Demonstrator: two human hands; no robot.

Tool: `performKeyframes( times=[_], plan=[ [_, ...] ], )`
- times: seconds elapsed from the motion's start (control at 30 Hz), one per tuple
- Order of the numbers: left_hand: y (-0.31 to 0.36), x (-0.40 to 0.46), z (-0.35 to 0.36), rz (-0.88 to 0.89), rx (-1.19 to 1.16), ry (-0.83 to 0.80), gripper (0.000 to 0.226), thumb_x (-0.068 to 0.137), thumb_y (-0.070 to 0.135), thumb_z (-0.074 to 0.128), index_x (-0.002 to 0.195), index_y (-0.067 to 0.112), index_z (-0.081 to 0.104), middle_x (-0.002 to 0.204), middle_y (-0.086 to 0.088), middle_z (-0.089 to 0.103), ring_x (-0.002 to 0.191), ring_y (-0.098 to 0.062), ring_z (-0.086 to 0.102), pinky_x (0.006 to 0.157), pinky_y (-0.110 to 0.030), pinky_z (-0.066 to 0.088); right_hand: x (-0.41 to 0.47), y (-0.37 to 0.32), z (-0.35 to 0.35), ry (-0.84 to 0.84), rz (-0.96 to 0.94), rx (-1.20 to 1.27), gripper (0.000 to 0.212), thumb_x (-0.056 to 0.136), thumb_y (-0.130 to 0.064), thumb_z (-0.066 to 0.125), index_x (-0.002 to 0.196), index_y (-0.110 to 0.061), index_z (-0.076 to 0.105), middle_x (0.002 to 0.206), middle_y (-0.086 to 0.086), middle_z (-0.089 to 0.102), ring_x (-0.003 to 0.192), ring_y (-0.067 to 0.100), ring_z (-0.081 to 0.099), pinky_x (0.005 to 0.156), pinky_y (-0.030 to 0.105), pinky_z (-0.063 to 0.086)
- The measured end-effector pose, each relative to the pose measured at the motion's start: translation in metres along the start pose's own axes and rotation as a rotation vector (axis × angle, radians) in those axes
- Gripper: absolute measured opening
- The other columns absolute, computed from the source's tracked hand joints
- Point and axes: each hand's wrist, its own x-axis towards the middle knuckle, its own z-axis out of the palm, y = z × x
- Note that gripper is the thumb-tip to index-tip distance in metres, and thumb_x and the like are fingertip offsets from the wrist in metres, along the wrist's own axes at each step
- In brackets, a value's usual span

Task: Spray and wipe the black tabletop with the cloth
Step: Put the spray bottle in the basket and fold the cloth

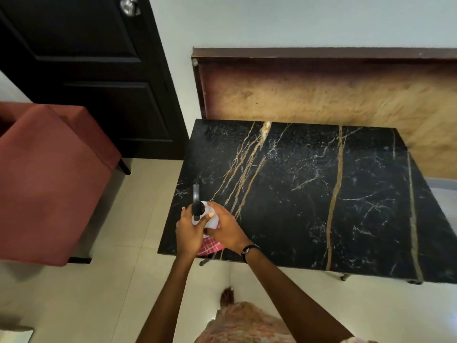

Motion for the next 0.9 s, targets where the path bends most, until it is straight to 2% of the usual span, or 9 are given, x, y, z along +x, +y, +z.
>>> performKeyframes(
  times=[0.1,0.17,0.27,0.4,0.5,0.57,0.73,0.83,0.9],
  plan=[
    [0.031,-0.013,0.034,0.049,-0.02,-0.032,0.053,0.083,0.034,0.067,0.129,0.011,0.052,0.131,-0.018,0.058,0.121,-0.035,0.055,0.097,-0.052,0.049,-0.021,0.006,-0.045,0.062,-0.018,0.051,0.071,0.083,-0.019,0.072,0.144,-0.018,0.036,0.148,0.001,0.039,0.135,0.015,0.036,0.107,0.023,0.028],
    [0.055,-0.027,0.063,0.09,-0.027,-0.052,0.049,0.084,0.029,0.068,0.127,0.01,0.054,0.126,-0.017,0.061,0.116,-0.033,0.058,0.094,-0.042,0.051,-0.042,0.014,-0.081,0.105,-0.034,0.081,0.068,0.082,-0.013,0.072,0.142,-0.019,0.039,0.144,-0.002,0.042,0.13,0.008,0.039,0.107,0.021,0.031],
    [0.088,-0.052,0.109,0.142,-0.033,-0.103,0.046,0.084,0.026,0.068,0.125,0.01,0.055,0.123,-0.014,0.063,0.111,-0.03,0.061,0.081,-0.028,0.046,-0.075,0.028,-0.136,0.157,-0.039,0.085,0.067,0.081,-0.008,0.072,0.14,-0.016,0.041,0.138,-0.004,0.043,0.121,0.0,0.035,0.099,0.007,0.026],
    [0.127,-0.086,0.175,0.178,-0.05,-0.16,0.047,0.081,0.033,0.07,0.123,0.015,0.057,0.123,-0.013,0.063,0.111,-0.028,0.061,0.086,-0.034,0.05,-0.116,0.059,-0.204,0.243,-0.054,0.035,0.065,0.08,-0.003,0.071,0.138,-0.012,0.043,0.138,0.003,0.047,0.119,0.002,0.036,0.091,-0.006,0.023],
    [0.157,-0.112,0.22,0.2,-0.072,-0.214,0.047,0.082,0.031,0.069,0.124,0.015,0.056,0.126,-0.014,0.06,0.115,-0.029,0.058,0.09,-0.035,0.05,-0.143,0.078,-0.249,0.305,-0.025,0.039,0.063,0.081,-0.006,0.071,0.137,-0.014,0.044,0.132,-0.005,0.047,0.118,0.001,0.038,0.1,0.007,0.03],
    [0.176,-0.126,0.249,0.22,-0.083,-0.252,0.046,0.082,0.03,0.069,0.125,0.015,0.057,0.127,-0.012,0.06,0.116,-0.027,0.058,0.089,-0.032,0.05,-0.161,0.092,-0.277,0.345,-0.01,0.046,0.062,0.082,-0.009,0.071,0.137,-0.017,0.044,0.129,-0.01,0.047,0.119,0.001,0.04,0.1,0.013,0.032],
    [0.216,-0.146,0.311,0.266,-0.085,-0.317,0.044,0.082,0.029,0.07,0.122,0.015,0.06,0.125,-0.011,0.062,0.114,-0.025,0.059,0.086,-0.029,0.049,-0.185,0.123,-0.333,0.474,0.023,0.064,0.065,0.081,-0.015,0.072,0.139,-0.018,0.043,0.14,-0.002,0.048,0.129,0.011,0.045,0.11,0.037,0.038],
    [0.235,-0.151,0.349,0.286,-0.096,-0.339,0.039,0.08,0.026,0.071,0.117,0.015,0.063,0.119,-0.01,0.064,0.111,-0.024,0.061,0.083,-0.022,0.05,-0.19,0.139,-0.363,0.529,0.062,0.074,0.063,0.085,-0.015,0.067,0.142,-0.015,0.039,0.147,0.004,0.042,0.135,0.017,0.039,0.114,0.038,0.033],
    [0.245,-0.151,0.377,0.275,-0.076,-0.344,0.044,0.079,0.03,0.072,0.119,0.015,0.063,0.121,-0.009,0.063,0.118,-0.025,0.057,0.092,-0.036,0.052,-0.19,0.154,-0.382,0.562,0.08,0.053,0.062,0.09,-0.011,0.062,0.145,-0.012,0.033,0.151,0.007,0.035,0.141,0.019,0.029,0.116,0.033,0.025]
  ],
)
